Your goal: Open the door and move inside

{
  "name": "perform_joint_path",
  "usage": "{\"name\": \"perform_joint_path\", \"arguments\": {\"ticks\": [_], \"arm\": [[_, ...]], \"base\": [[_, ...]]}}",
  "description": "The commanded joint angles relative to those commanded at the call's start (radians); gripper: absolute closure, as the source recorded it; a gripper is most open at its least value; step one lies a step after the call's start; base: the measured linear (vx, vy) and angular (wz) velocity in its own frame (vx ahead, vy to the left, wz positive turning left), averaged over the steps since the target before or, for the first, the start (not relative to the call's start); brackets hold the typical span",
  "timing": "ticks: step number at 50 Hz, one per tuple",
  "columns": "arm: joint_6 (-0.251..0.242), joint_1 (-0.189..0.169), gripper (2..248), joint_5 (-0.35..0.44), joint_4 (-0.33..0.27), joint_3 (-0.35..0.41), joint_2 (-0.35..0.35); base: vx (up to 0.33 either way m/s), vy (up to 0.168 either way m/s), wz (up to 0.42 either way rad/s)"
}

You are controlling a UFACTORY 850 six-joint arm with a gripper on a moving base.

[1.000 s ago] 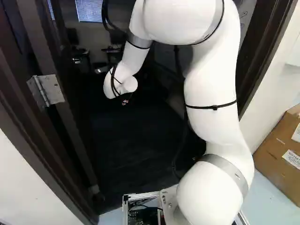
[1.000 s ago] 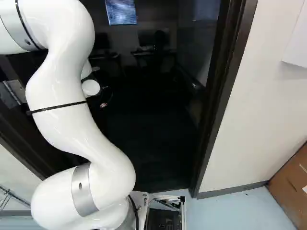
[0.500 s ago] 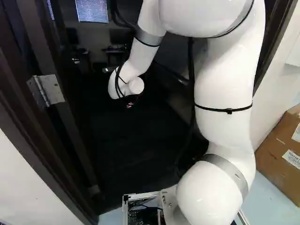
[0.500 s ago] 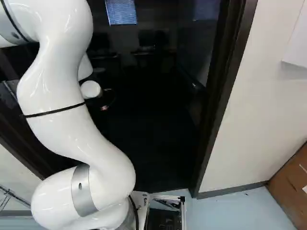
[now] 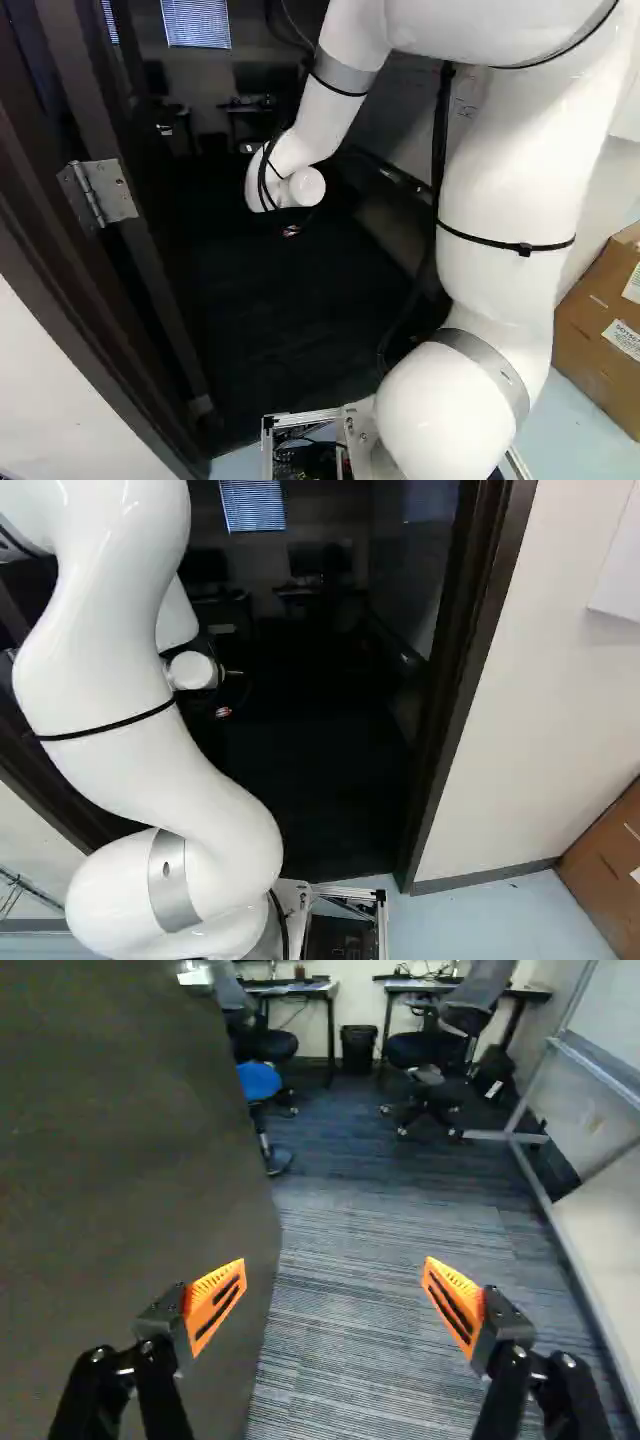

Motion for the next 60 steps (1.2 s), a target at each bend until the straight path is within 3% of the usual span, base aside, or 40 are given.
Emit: {"name": "perform_joint_path", "arguments": {"ticks": [32,60], "arm": [[0.0,-0.076,3,0.017,0.062,0.135,0.124],[0.0,-0.139,3,0.021,0.066,0.216,0.202]], "base": [[0.0,0.0,0.0],[0.0,0.0,0.0]]}}
